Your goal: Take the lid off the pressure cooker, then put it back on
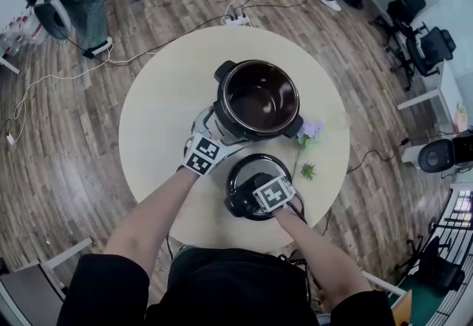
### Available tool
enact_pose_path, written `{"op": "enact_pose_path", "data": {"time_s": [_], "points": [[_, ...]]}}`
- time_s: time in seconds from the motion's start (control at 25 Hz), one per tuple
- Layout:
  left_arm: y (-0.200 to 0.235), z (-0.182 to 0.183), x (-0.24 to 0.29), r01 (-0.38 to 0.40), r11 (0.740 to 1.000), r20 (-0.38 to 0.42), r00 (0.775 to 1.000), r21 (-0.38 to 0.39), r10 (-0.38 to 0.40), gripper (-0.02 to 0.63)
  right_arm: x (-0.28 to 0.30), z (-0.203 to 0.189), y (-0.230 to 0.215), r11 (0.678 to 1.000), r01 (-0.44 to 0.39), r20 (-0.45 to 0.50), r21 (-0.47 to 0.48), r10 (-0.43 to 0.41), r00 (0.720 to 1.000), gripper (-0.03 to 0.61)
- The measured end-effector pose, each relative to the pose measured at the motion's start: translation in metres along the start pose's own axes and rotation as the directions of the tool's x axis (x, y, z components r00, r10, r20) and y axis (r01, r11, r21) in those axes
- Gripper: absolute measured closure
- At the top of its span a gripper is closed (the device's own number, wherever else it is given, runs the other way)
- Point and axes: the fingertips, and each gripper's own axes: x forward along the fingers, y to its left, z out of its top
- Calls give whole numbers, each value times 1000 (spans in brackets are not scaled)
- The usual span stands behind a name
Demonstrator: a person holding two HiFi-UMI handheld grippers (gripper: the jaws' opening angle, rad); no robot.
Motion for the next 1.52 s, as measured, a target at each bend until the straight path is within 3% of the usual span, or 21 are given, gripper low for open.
{"op": "enact_pose_path", "data": {"time_s": [0.2, 0.48, 0.72, 0.96, 1.12, 1.32, 1.52], "points": [[-1, 0, 0, -1, 1000, 1, 1000, -1, 1, 21, -40, -8, -8, 999, 0, -36, -41, -2, 999, 293], [-2, 1, -1, 0, 1000, 2, 1000, 0, 0, 21, -133, -10, -29, 996, -87, -7, -22, 86, 996, 293], [-3, 4, 1, -4, 1000, 12, 1000, 1, 4, 21, -232, 11, -84, 999, -43, 44, 19, 43, 998, 293], [-3, 3, 2, -3, 1000, 15, 1000, -1, 3, 21, -296, 82, -137, 986, -35, 159, 161, 9, 987, 293], [-13, -4, 4, -3, 1000, 22, 1000, 4, 3, 21, -308, 135, -152, 980, -46, 234, 193, 0, 972, 293], [0, 2, 0, -2, 1000, 24, 1000, 0, 2, 21, -291, 226, -142, 977, -73, 270, 198, 17, 963, 293], [-4, 0, 2, 1, 1000, 23, 1000, -3, -1, 21, -240, 257, -128, 975, -67, 248, 213, 13, 969, 293]]}}
